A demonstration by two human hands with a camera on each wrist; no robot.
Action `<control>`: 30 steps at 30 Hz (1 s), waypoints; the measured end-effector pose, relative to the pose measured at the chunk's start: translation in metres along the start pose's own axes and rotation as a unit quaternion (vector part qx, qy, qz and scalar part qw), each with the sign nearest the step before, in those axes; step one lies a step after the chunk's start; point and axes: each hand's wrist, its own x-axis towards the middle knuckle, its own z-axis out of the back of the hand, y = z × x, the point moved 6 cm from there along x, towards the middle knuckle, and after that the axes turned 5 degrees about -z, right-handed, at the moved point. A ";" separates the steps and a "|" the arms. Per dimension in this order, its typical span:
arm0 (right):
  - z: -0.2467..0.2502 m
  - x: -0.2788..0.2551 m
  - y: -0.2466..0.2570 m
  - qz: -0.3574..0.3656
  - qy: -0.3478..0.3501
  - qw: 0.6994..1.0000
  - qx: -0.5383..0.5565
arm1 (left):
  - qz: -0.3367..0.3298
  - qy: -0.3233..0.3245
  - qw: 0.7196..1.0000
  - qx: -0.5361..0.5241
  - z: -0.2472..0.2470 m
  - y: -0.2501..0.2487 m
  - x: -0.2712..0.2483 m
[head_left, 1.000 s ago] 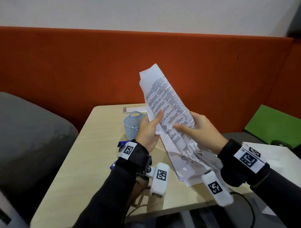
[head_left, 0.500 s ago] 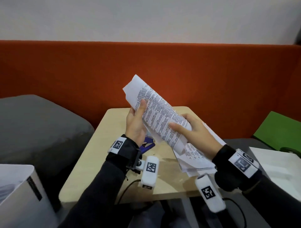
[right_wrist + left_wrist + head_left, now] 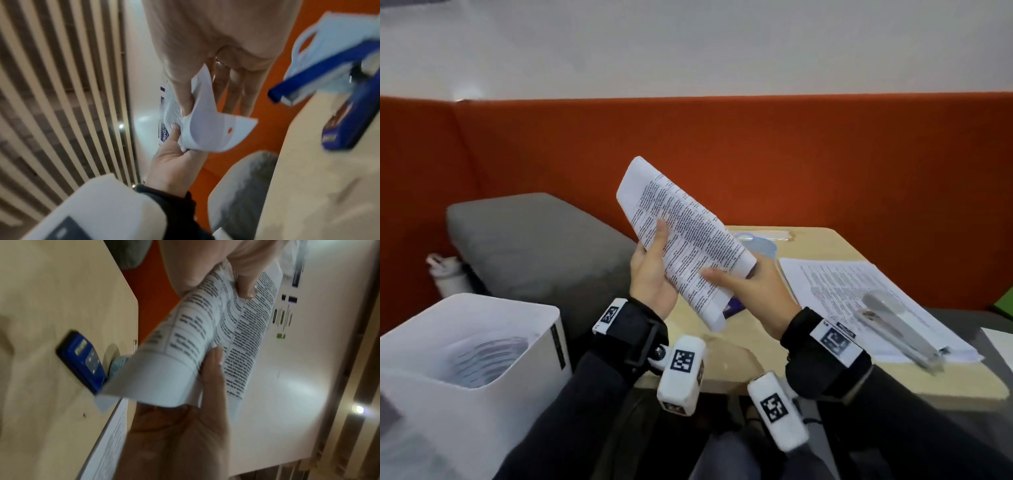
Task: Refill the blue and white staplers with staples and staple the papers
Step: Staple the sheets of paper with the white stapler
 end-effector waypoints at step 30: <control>-0.264 0.074 0.010 0.034 0.274 0.798 -0.536 | 0.100 -0.087 0.783 0.608 0.249 -0.202 -0.038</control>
